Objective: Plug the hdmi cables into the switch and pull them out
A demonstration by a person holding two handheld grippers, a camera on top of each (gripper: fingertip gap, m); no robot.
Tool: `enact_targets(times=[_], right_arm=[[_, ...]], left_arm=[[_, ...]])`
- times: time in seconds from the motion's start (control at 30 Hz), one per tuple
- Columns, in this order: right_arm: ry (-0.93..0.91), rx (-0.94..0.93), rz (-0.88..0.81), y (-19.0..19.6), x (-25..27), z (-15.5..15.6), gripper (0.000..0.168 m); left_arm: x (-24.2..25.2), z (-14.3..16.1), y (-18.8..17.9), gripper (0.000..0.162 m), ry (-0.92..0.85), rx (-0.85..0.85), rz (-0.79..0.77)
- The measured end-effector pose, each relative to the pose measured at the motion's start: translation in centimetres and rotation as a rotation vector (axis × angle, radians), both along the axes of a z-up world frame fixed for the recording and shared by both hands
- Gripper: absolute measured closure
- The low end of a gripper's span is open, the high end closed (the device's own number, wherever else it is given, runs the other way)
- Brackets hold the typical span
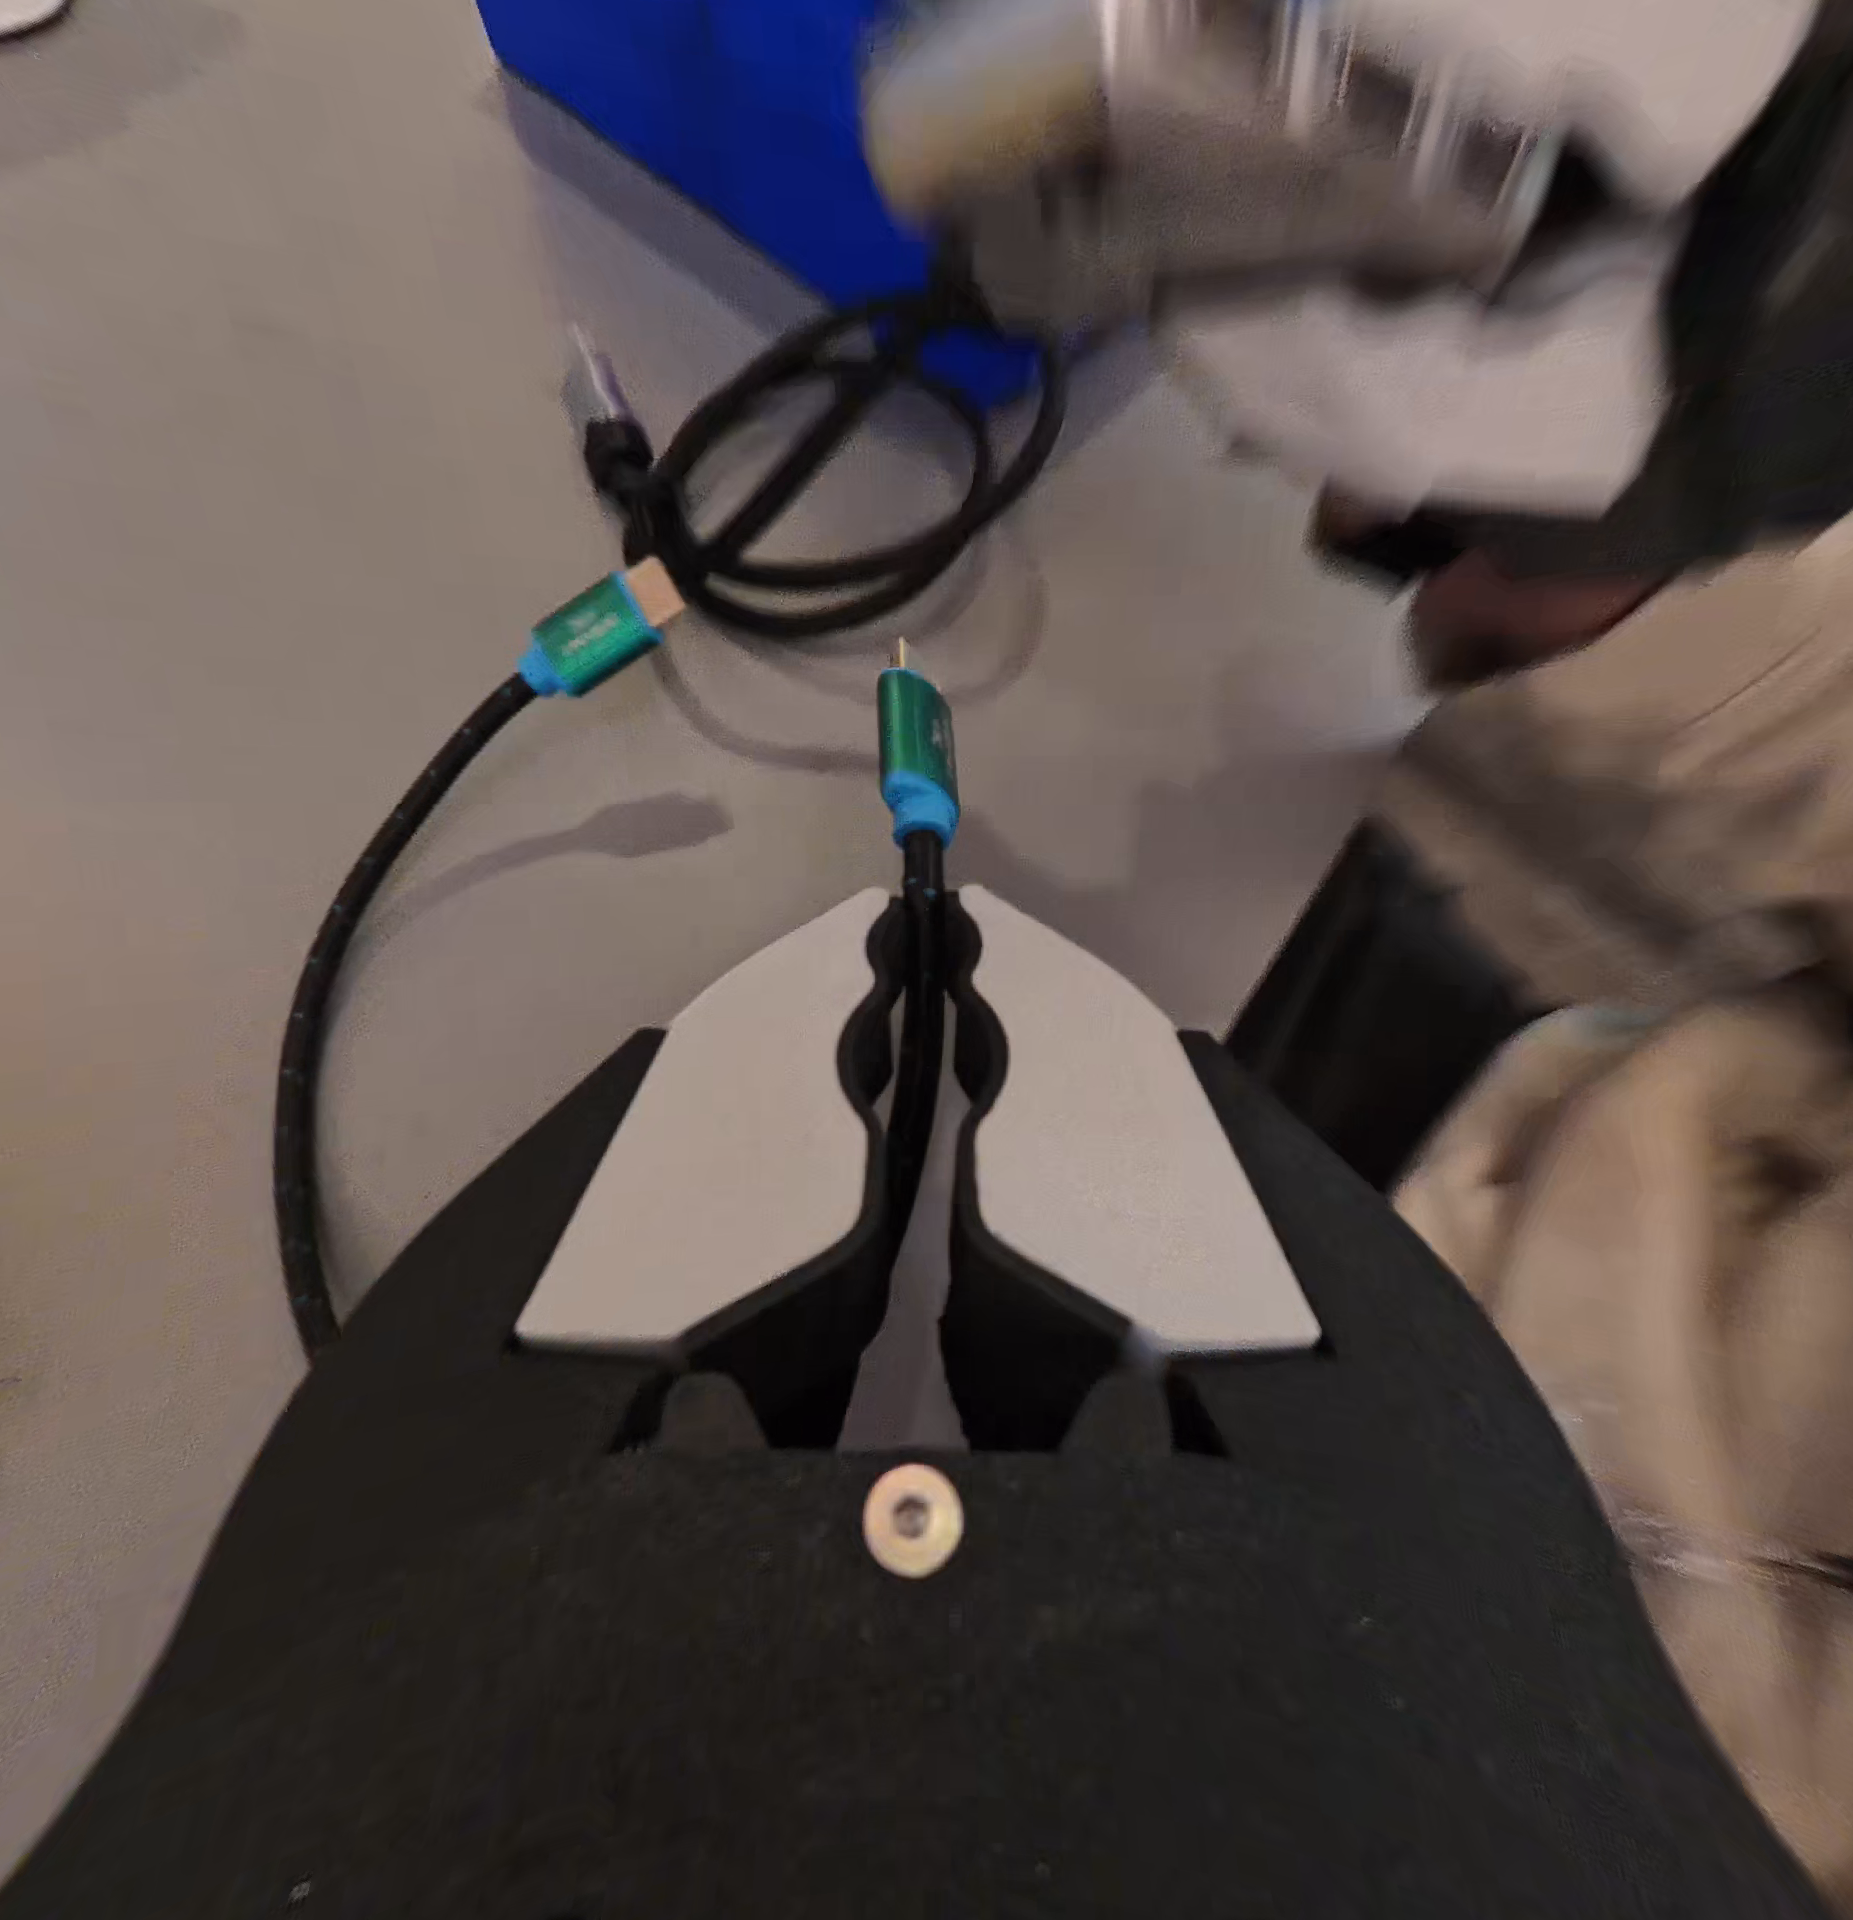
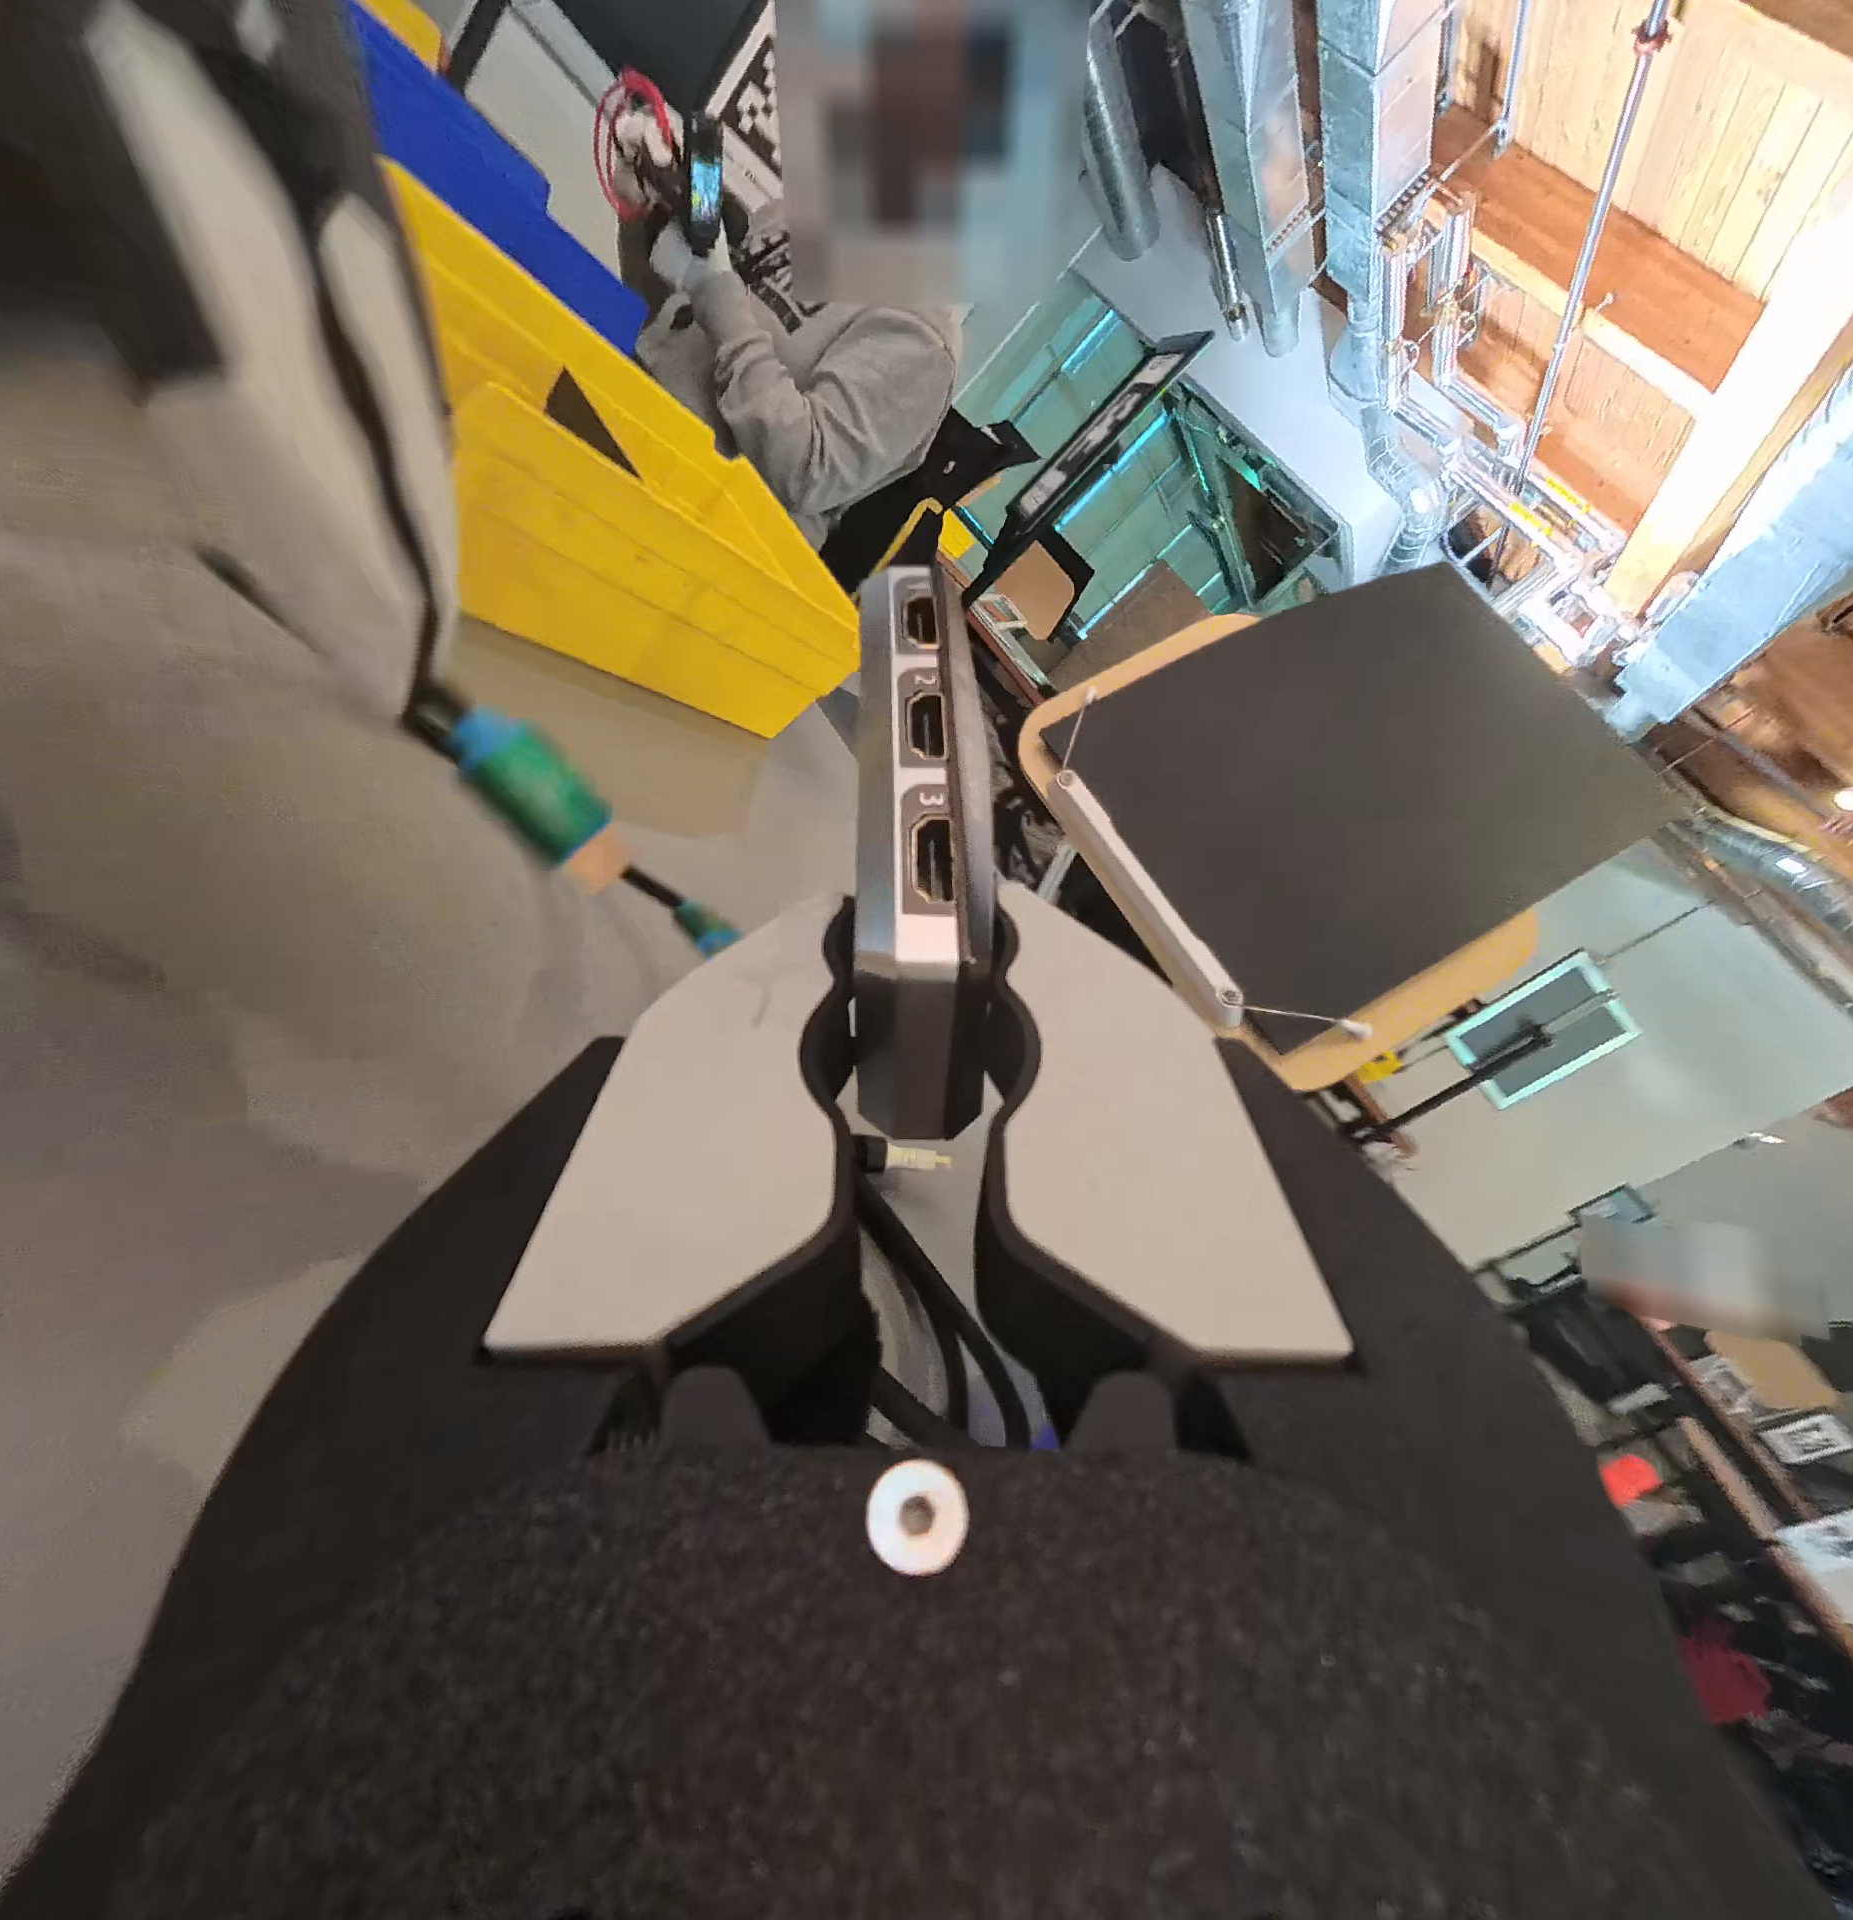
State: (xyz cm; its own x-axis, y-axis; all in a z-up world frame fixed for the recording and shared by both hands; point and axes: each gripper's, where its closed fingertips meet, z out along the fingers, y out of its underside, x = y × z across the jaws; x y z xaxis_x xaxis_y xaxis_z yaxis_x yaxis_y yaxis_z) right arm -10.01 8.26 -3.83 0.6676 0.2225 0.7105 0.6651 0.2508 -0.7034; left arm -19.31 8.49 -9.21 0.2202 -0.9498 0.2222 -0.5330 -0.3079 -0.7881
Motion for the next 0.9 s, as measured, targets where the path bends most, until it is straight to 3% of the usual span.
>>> enact_targets(times=[0.13,0.27,0.53,0.9], right_arm=[[-0.117,0.024,-0.090,0.8,-0.3,-0.5,0.147],[-0.168,0.042,-0.136,2.0,-0.8,-0.8,0.147],[-0.293,0.091,-0.211,3.8,-2.2,-1.2,0.147],[-0.341,0.123,-0.204,3.7,-3.3,-1.1,0.147]], left_arm=[[-1.3,5.8,0.1,0.156,-0.128,-0.178,-0.028],[-2.5,8.3,-0.7,0.156,-0.159,-0.272,-0.032],[-1.5,6.5,-0.9,0.156,-0.213,-0.479,0.012],[-2.2,5.6,1.2,0.155,-0.247,-0.539,0.110]])
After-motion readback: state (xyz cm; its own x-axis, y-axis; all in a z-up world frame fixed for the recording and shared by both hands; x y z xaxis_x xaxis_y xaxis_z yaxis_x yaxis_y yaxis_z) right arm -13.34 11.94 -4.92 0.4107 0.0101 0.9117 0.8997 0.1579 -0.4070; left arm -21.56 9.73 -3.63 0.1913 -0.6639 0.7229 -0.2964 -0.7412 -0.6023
